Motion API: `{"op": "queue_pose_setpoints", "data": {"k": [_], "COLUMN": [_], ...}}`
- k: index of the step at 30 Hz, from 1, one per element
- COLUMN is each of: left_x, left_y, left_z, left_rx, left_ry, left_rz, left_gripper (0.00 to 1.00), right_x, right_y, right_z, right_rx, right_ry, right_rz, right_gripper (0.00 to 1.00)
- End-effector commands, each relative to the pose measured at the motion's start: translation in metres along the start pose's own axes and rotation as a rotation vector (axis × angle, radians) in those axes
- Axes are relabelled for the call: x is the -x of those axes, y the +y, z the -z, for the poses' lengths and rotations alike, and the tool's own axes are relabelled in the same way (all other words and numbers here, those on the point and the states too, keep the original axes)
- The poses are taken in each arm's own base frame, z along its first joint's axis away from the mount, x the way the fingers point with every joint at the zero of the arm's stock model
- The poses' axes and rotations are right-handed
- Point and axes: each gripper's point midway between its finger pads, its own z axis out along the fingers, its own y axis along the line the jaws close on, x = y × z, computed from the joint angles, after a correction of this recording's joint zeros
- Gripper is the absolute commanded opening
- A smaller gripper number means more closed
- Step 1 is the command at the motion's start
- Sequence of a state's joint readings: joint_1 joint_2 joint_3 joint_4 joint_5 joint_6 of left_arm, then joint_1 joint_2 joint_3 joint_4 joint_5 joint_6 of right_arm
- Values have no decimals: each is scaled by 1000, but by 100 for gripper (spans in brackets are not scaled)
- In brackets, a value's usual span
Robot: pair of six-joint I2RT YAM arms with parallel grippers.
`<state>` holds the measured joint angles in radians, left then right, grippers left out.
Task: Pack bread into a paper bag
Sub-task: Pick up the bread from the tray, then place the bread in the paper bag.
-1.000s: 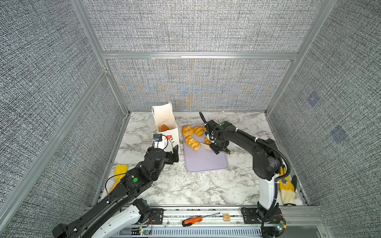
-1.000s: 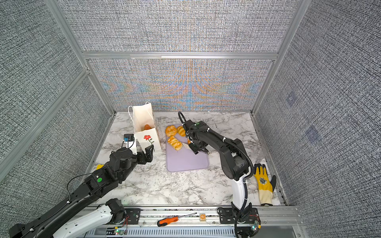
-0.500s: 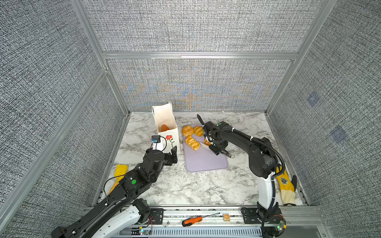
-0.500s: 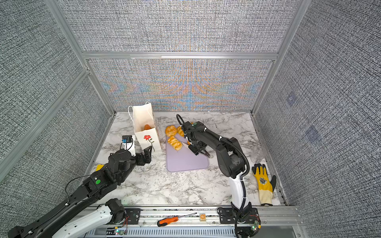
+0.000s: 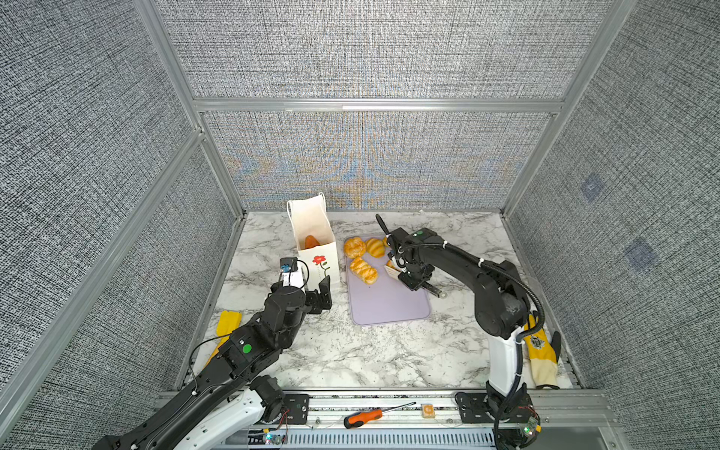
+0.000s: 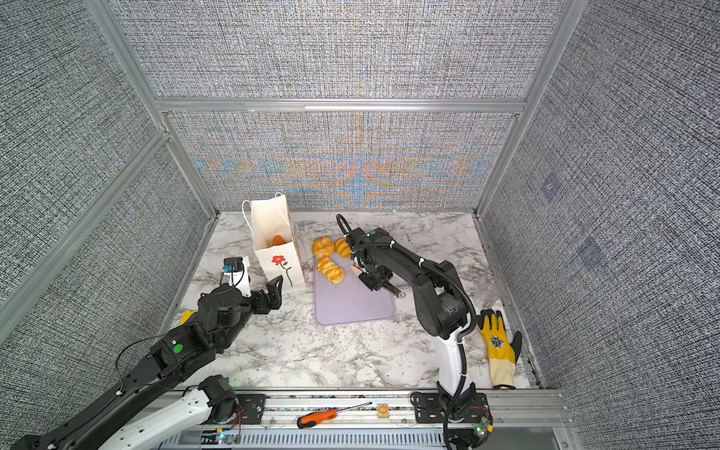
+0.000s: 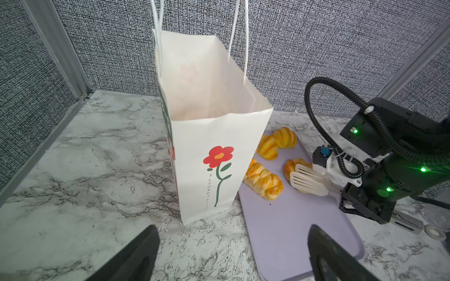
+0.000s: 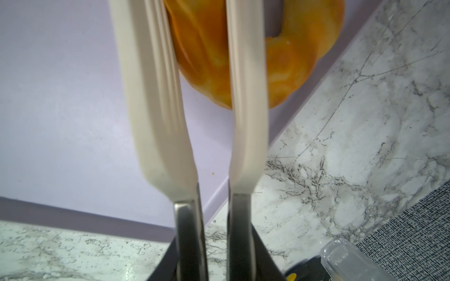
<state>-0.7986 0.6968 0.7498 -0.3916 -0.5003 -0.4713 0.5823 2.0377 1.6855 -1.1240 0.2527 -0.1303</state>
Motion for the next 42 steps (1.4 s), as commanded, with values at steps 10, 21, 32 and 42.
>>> {"op": "queue_pose_setpoints", "data": {"k": [10, 21, 32, 42], "left_x": [20, 39, 59, 69], "left_y": [8, 11, 17, 30], "left_z": [17, 29, 30, 17], "left_rx": [0, -16, -17, 27], "left_ry": [-92, -148, -134, -114], "left_rz": [41, 80, 58, 58], "left_gripper": [99, 99, 99, 99], "right_x": [7, 10, 12, 8], "right_y": [2, 8, 14, 19], "right_z": [37, 58, 82, 113], "right_rx": [129, 228, 308, 356], "right_ry": [-153, -273, -366, -452], "right_rz": [-82, -144, -174, -191], "right_gripper": [30, 30, 30, 30]}}
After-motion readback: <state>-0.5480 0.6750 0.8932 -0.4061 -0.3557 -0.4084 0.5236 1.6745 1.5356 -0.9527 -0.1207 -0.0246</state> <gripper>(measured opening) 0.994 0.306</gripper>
